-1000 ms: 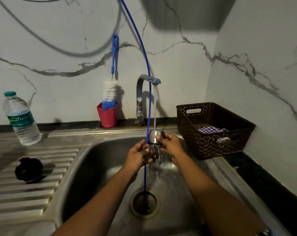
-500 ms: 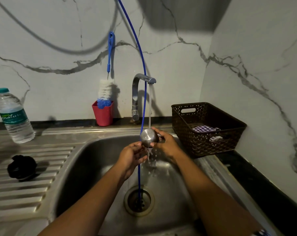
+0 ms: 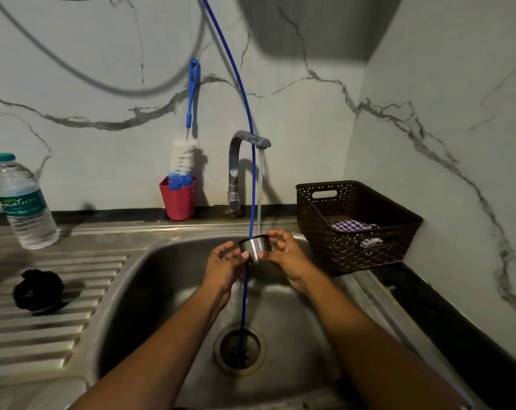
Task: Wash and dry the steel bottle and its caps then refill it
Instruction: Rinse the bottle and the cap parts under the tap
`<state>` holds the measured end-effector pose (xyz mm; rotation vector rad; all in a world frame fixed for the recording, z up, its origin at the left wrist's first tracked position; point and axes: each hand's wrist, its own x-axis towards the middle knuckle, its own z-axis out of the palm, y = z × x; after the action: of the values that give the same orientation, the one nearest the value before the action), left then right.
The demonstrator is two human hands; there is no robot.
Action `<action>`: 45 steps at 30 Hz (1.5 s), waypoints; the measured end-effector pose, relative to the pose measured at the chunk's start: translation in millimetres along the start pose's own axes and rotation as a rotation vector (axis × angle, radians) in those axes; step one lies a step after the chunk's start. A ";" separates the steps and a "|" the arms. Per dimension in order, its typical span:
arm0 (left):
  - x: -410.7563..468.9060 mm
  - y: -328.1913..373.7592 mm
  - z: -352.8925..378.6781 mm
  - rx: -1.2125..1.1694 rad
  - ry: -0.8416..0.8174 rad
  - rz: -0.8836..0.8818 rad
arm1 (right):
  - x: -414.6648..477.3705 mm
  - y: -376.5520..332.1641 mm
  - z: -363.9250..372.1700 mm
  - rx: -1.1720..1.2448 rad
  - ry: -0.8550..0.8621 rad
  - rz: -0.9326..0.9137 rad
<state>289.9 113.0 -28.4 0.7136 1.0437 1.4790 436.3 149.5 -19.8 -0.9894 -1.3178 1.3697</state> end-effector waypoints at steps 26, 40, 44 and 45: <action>-1.9 -6.4 -1.0 0.211 -0.129 0.210 | 0.9 7.1 3.5 0.162 0.115 0.091; -2.5 -2.3 -1.7 0.258 -0.138 0.271 | 5.9 7.9 -4.1 0.197 -0.025 0.048; -1.4 -3.6 -2.7 0.339 -0.029 0.352 | 3.2 -1.5 -4.5 0.027 -0.056 0.103; -1.5 -3.4 -2.6 0.339 -0.014 0.350 | 3.0 -3.8 -4.5 -0.064 -0.043 0.121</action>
<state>289.3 110.9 -32.4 1.1944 1.2186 1.6034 440.4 153.3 -16.3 -1.1039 -1.3591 1.4549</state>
